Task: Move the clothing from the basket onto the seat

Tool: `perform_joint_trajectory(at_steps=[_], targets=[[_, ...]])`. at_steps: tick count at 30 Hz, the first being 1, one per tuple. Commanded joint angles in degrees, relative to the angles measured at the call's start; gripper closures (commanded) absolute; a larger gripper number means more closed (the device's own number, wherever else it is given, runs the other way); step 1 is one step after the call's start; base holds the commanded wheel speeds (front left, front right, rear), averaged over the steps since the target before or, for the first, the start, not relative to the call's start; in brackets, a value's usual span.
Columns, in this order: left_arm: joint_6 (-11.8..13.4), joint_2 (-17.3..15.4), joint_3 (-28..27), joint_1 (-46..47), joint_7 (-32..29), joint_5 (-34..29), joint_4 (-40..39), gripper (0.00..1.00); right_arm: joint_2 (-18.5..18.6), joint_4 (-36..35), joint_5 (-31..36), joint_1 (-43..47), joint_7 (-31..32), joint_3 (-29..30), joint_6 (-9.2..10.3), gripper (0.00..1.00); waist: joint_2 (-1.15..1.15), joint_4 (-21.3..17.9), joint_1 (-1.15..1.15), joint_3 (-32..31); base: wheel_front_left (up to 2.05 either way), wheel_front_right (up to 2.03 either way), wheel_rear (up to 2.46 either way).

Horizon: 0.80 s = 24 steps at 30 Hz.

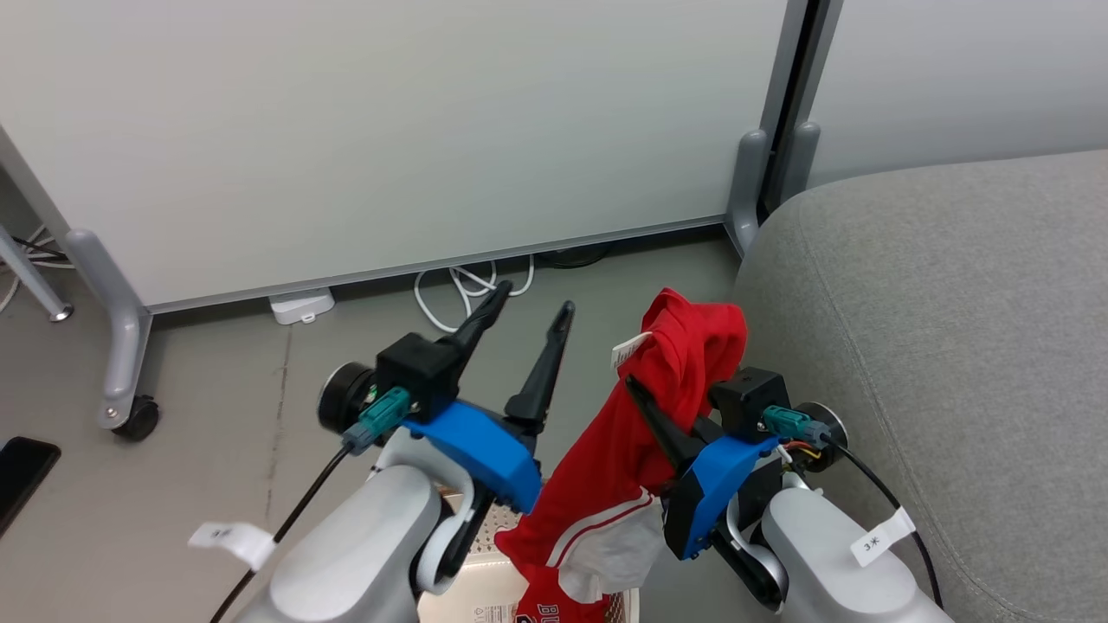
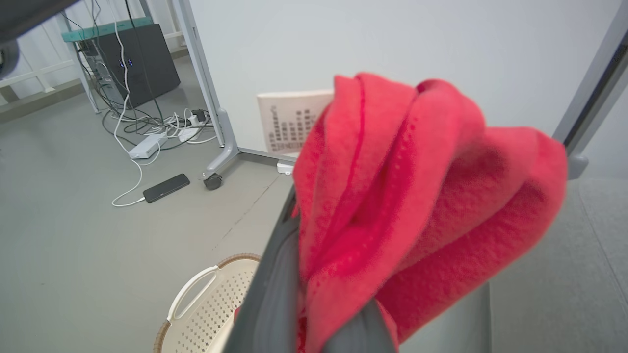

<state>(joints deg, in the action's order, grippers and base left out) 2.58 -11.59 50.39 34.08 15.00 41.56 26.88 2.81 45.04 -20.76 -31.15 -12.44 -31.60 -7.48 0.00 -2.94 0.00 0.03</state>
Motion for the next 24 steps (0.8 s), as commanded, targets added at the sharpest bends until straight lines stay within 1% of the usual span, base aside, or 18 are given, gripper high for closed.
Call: perform_joint_trajectory(at_steps=[1, 5, 8, 11, 18, 24], targets=[[0.2, -0.9, -3.1, -3.2, 0.2, -2.1, -2.0, 0.0, 0.1, -0.7, 0.1, -0.7, 0.1, -0.2, -0.03, 1.0, 0.0, -1.0, 0.0, 0.3, 0.0, 0.0, 0.0], [-0.6, -2.0, -10.8, -10.5, 0.2, -7.6, -7.0, 0.0, 0.1, -1.7, 0.6, -0.7, 0.5, -0.5, -0.03, 1.0, 0.0, -2.6, 0.0, 0.6, 0.0, 0.0, 0.0], [-1.3, -2.1, -16.3, -15.9, 0.2, -11.1, -9.1, 0.0, 0.1, -2.3, 1.2, -0.4, 0.7, -0.5, -0.03, 1.0, 0.0, -3.8, 0.0, 0.9, 0.0, 0.0, 0.0], [-2.1, -1.7, -20.5, -20.0, 0.2, -14.5, -10.4, 0.0, 0.1, -2.7, 1.7, 0.0, 0.9, -0.4, -0.03, 1.0, 0.0, -4.7, 0.0, 1.0, 0.0, 0.0, 0.0], [-4.2, 0.2, -27.6, -27.7, 0.2, -20.1, -11.6, 0.0, 0.1, -3.8, 2.1, 1.1, 1.5, -0.4, -0.03, 1.0, 0.0, -7.1, 0.0, 1.0, 0.0, 0.0, 0.0], [-6.1, 1.9, -31.7, -30.6, 0.2, -22.8, -10.9, 0.0, 0.1, -5.1, 1.8, 1.4, 1.9, -0.5, -0.03, 1.0, 0.0, -9.2, 0.0, 1.6, 0.0, 0.0, 0.0]])
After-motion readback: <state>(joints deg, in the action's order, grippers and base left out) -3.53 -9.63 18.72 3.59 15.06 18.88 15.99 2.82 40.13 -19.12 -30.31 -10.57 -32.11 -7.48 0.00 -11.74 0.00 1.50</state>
